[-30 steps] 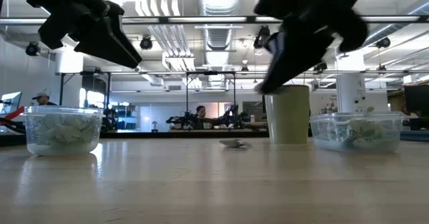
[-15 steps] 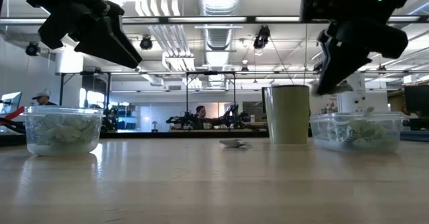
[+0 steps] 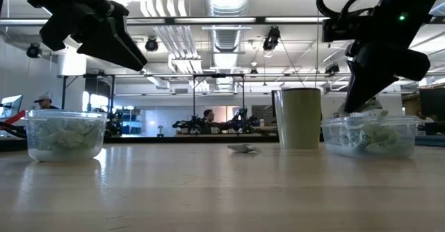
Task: Pick and place Stevia / Truvia into bins
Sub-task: Put the stevia packet into the right transparent container
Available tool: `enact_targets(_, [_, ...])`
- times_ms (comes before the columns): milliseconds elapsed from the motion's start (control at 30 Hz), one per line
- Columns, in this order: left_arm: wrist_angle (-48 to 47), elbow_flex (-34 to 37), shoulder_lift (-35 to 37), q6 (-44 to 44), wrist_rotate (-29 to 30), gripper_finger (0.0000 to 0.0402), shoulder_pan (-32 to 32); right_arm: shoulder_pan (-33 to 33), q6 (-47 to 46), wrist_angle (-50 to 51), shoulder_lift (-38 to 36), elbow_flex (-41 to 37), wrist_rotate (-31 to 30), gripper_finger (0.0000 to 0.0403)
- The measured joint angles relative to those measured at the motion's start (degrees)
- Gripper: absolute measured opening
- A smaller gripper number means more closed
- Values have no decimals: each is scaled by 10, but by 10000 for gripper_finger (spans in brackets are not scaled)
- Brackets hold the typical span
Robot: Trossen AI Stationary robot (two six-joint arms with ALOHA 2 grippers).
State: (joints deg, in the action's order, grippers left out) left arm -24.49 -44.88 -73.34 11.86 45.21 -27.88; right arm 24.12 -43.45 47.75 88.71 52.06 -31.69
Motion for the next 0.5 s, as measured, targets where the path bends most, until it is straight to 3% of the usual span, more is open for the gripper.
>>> enact_targets(500, [0, 0, 0, 0, 0, 141, 0, 0, -10, -1, -2, 4, 1, 129])
